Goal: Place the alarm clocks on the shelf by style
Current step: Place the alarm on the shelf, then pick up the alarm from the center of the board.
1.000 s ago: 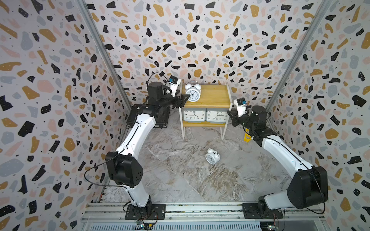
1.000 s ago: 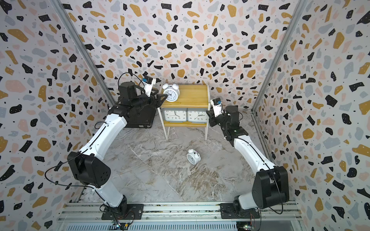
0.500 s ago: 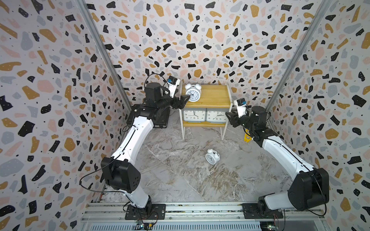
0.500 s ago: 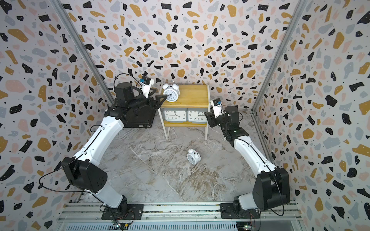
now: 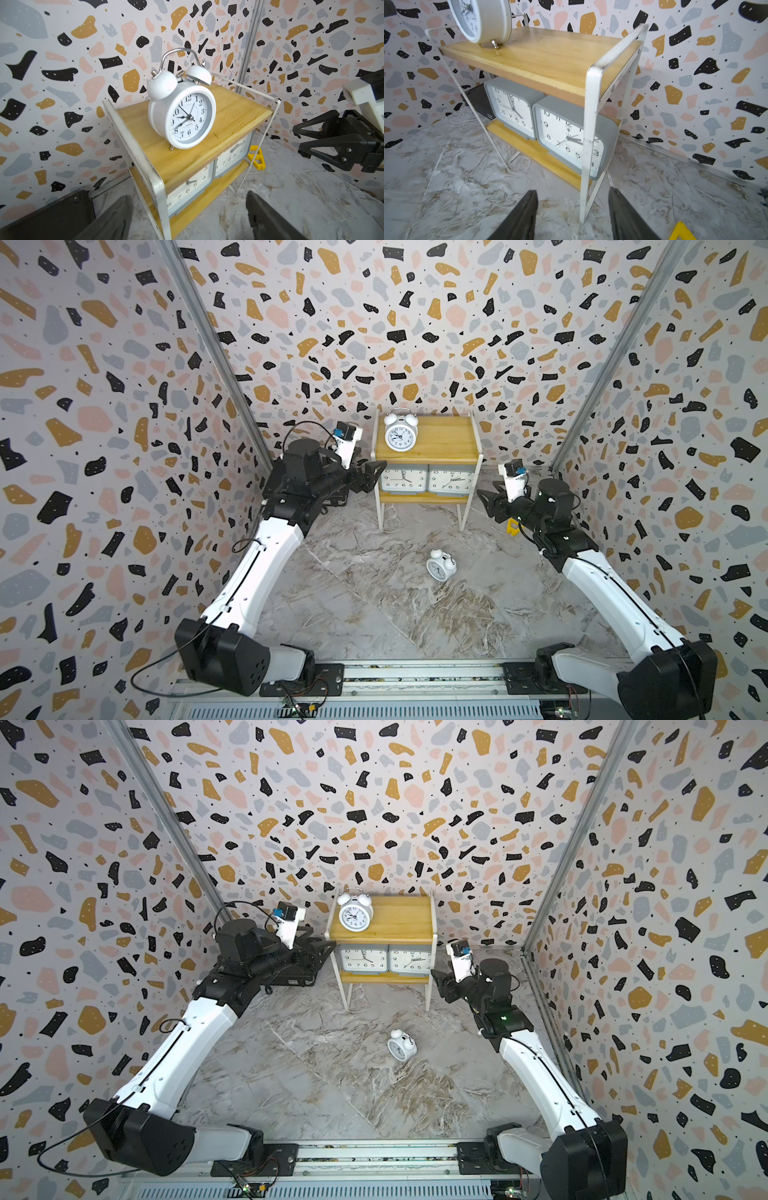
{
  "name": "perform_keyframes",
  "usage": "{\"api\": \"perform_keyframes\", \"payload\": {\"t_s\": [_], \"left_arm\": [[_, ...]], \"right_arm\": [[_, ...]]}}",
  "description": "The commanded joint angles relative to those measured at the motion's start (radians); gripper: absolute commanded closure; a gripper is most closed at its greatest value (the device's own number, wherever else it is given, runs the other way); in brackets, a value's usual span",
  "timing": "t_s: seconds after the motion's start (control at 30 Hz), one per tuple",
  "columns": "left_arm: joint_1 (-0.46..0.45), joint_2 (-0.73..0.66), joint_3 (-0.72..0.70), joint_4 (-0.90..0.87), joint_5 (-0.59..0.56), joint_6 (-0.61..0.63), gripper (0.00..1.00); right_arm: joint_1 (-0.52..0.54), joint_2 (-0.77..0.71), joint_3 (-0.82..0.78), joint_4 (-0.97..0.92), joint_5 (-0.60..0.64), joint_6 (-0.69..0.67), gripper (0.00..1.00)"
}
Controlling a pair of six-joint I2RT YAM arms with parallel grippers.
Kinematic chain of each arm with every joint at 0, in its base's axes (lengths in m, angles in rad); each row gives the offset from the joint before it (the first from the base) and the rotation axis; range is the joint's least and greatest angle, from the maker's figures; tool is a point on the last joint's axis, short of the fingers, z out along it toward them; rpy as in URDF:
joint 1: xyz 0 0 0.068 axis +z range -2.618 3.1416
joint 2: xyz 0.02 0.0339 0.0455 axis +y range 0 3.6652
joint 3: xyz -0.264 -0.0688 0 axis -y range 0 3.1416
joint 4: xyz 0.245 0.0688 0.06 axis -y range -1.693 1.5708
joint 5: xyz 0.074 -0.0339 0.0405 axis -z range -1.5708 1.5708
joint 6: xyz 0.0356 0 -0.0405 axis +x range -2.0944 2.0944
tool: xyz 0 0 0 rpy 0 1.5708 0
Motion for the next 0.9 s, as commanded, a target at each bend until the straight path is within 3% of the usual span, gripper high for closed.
{"api": "perform_keyframes", "payload": {"t_s": [0.0,0.23,0.47,0.73,0.87], "left_arm": [[0.007,-0.086,-0.092,0.036,0.007,-0.046,0.11],[0.007,-0.230,-0.308,0.041,0.062,-0.092,0.12],[0.007,-0.288,-0.469,0.096,0.105,-0.155,0.13],[0.007,-0.286,-0.571,0.139,0.089,-0.176,0.15],[0.006,-0.283,-0.580,0.125,0.070,-0.157,0.15]], "right_arm": [[0.005,-0.070,-0.043,-0.059,-0.049,0.020,0.41],[0.007,-0.199,-0.168,-0.161,-0.102,0.048,0.41],[0.024,-0.280,-0.305,-0.171,-0.155,0.070,0.44],[0.108,-0.219,-0.356,-0.117,-0.174,0.080,0.52],[0.148,-0.152,-0.357,-0.075,-0.152,0.092,0.62]]}}
